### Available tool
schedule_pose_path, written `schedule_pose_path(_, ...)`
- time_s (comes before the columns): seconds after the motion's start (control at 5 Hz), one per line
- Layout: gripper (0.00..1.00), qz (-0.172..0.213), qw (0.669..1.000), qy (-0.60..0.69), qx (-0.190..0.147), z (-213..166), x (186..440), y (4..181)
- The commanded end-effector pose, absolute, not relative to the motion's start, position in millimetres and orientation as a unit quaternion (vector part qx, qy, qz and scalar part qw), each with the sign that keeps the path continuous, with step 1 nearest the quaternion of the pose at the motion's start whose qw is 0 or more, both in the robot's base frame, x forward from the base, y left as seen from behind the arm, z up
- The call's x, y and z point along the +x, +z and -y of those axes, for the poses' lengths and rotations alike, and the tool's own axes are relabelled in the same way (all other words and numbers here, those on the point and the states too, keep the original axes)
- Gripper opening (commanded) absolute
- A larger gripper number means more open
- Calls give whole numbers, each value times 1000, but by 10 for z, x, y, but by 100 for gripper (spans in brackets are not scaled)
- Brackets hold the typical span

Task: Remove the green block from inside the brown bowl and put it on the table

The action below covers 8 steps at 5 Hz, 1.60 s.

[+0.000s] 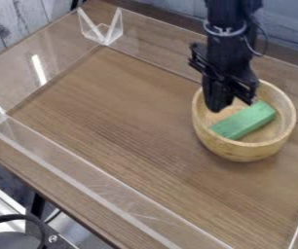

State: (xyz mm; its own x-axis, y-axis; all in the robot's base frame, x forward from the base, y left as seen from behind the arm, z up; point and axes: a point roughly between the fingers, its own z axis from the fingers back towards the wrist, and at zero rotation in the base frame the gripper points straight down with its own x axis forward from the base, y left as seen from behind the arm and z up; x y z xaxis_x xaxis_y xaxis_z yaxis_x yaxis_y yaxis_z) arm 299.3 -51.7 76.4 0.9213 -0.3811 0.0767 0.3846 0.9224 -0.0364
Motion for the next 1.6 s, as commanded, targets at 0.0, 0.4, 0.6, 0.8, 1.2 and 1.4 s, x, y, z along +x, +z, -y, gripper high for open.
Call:
schedule_pose_path(0.0, 0, 61, 976, -206, -25, 620, 3138, 851)
schedule_pose_path(0.4, 0, 54, 974, -220, -29, 721, 3211, 705)
schedule_pose_path(0.6, 0, 52, 973, -223, -31, 746, 3226, 666)
schedule_pose_path(0.8, 0, 51, 972, -226, -32, 763, 3239, 641)
schedule_pose_path(1.2, 0, 49, 971, -229, -35, 789, 3266, 592)
schedule_pose_path(1.4, 0, 48, 971, -231, -36, 797, 3272, 574)
